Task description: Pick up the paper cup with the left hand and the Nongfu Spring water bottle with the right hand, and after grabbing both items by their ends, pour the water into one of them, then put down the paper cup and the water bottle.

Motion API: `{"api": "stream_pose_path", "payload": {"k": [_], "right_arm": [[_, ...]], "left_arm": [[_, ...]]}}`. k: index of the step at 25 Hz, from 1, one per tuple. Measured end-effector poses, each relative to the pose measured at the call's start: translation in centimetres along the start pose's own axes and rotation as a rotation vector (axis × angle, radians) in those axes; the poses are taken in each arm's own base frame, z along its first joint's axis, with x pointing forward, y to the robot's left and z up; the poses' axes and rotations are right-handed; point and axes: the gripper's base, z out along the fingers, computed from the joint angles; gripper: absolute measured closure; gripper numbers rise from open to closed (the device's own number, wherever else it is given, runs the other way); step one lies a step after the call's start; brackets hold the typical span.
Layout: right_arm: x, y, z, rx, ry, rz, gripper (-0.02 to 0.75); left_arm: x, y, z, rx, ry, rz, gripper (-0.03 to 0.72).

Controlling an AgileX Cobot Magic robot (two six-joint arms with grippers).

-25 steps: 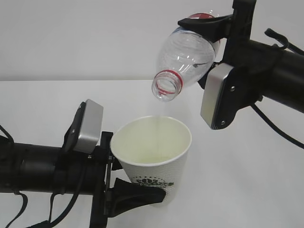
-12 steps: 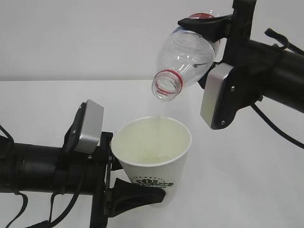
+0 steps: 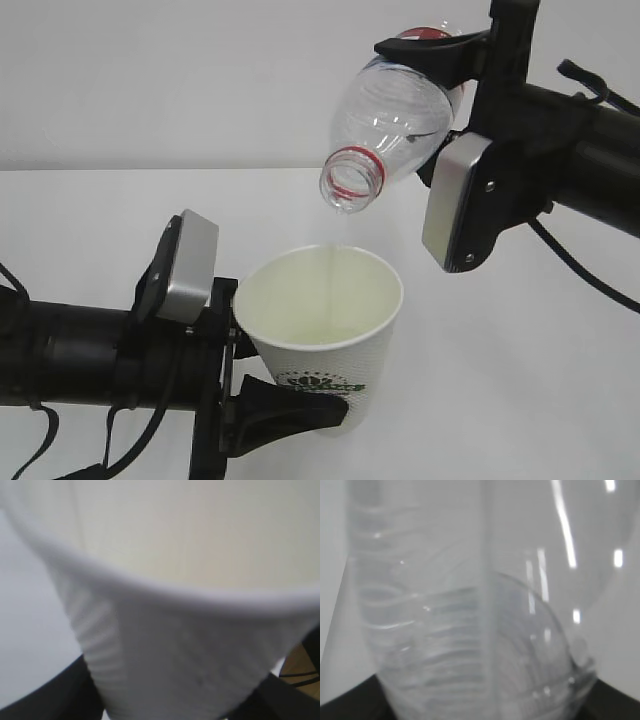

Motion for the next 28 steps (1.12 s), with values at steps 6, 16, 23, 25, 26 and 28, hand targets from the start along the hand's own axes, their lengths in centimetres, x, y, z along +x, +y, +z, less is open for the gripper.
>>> {"api": "stream_pose_path", "payload": {"k": [6,16,23,25,26,28], "right_arm": [[0.00,0.00,0.00,0.000,0.000,0.000,0.286],[0.00,0.00,0.00,0.000,0.000,-0.002,0.286],[0.00,0.00,0.00,0.000,0.000,-0.014,0.287],[0.00,0.00,0.00,0.000,0.000,-0.016,0.287],[0.00,0.00,0.00,0.000,0.000,-0.017,0.287],[0.00,0.00,0.00,0.000,0.000,-0.018,0.287]], "left_arm": [[-0.01,0.01,0.00,-0.001,-0.001,-0.001,0.228],[-0.01,0.01,0.00,-0.001,-0.001,-0.001,0.228],[-0.01,0.01,0.00,-0.001,-0.001,-0.001,0.228],[-0.01,0.01,0.00,-0.001,-0.001,-0.001,0.228],[-0.01,0.01,0.00,-0.001,-0.001,-0.001,0.228],[-0.01,0.01,0.00,-0.001,-0.001,-0.001,0.228]]}}
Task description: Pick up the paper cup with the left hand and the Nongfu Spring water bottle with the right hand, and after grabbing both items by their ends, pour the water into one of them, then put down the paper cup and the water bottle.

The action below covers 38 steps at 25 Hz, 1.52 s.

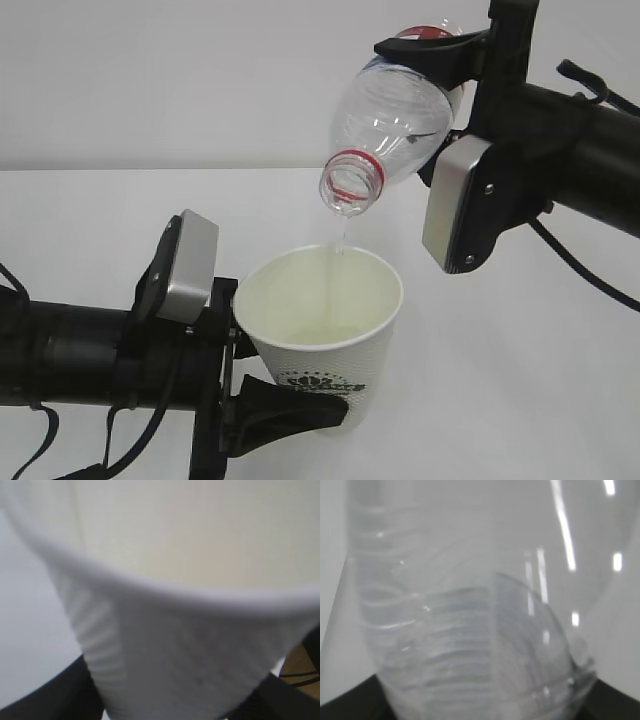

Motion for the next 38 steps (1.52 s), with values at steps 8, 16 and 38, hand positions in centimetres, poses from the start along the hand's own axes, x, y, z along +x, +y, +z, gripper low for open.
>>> {"api": "stream_pose_path", "payload": {"k": [8,16,38], "right_arm": [[0.00,0.00,0.00,0.000,0.000,-0.002,0.287],[0.00,0.00,0.00,0.000,0.000,-0.005,0.287],[-0.01,-0.02,0.00,0.002,-0.001,-0.024,0.287]], "left_arm": [[0.00,0.00,0.00,0.000,0.000,0.000,0.228],[0.00,0.00,0.00,0.000,0.000,0.000,0.228],[0.00,0.00,0.00,0.000,0.000,0.000,0.228]]}}
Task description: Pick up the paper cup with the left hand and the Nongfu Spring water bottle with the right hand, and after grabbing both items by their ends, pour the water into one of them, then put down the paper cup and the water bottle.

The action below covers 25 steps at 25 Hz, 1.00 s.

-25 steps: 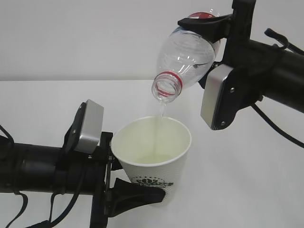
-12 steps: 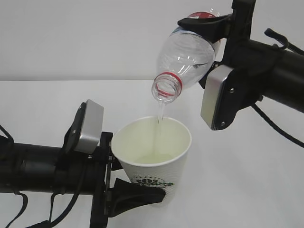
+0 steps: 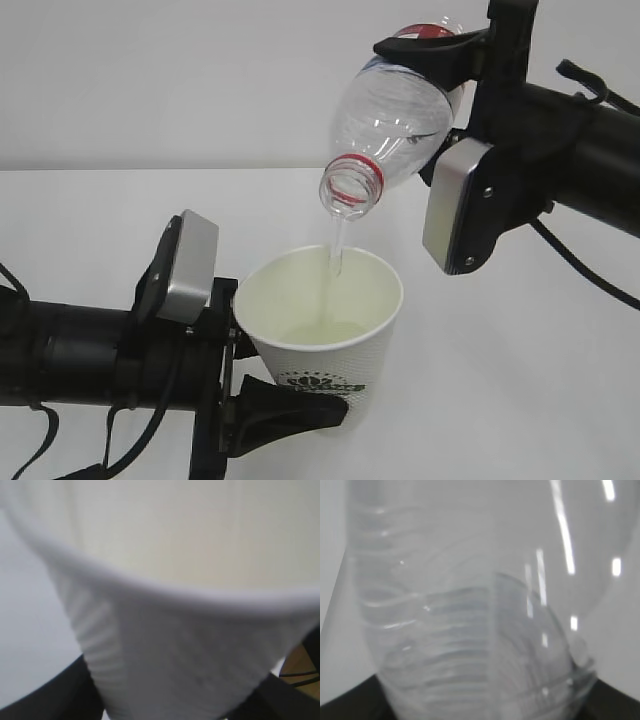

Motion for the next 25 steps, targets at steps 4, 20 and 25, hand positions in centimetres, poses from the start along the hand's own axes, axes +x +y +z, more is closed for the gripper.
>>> {"api": "stream_pose_path", "payload": {"k": [4,20,25], "right_arm": [[-0.01,-0.02,0.00,0.003,-0.001,0.000,0.287],[-0.01,-0.04,0.00,0.004,-0.002,-0.001,0.287],[-0.01,-0.04,0.00,0.004,-0.002,-0.001,0.287]], "left_arm": [[0.01,0.01,0.00,-0.001,0.002,0.000,0.228],[0.11,0.06,0.00,-0.006,0.012,0.000,0.228],[0.11,0.06,0.00,-0.006,0.012,0.000,0.228]]}}
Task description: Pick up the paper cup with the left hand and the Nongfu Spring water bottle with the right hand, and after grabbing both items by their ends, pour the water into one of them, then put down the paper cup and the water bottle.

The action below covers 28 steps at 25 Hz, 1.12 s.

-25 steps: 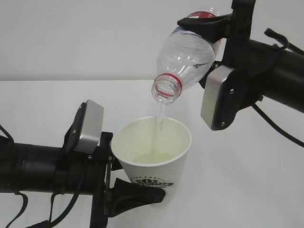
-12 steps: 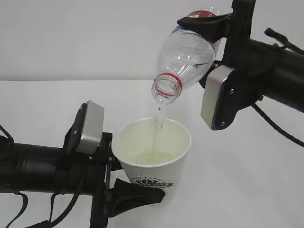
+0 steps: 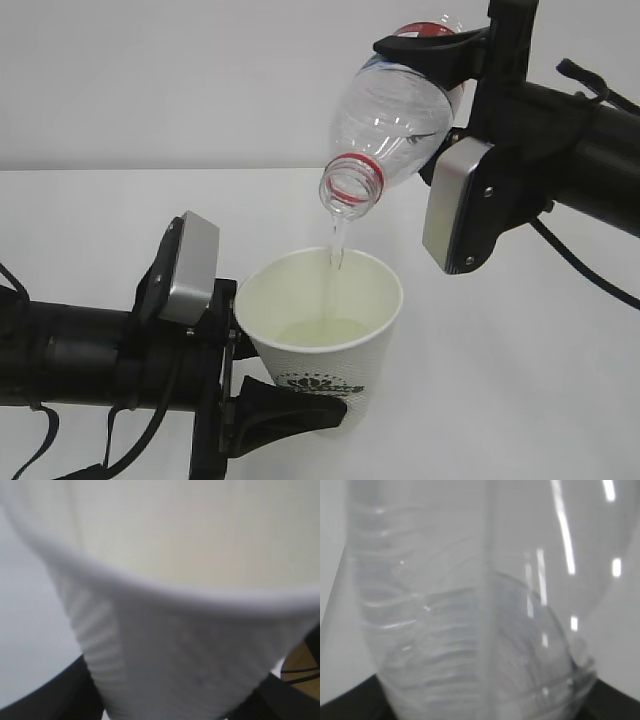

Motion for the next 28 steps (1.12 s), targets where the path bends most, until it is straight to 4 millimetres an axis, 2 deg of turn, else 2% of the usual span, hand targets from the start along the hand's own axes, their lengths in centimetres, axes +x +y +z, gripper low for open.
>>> {"api": "stream_pose_path", "payload": {"k": [28], "right_arm": [[0.01,-0.05,0.00,0.005,0.001,0.002,0.287]], "left_arm": [[0.14,-0.26,0.00,0.029,0.015,0.017,0.228]]}}
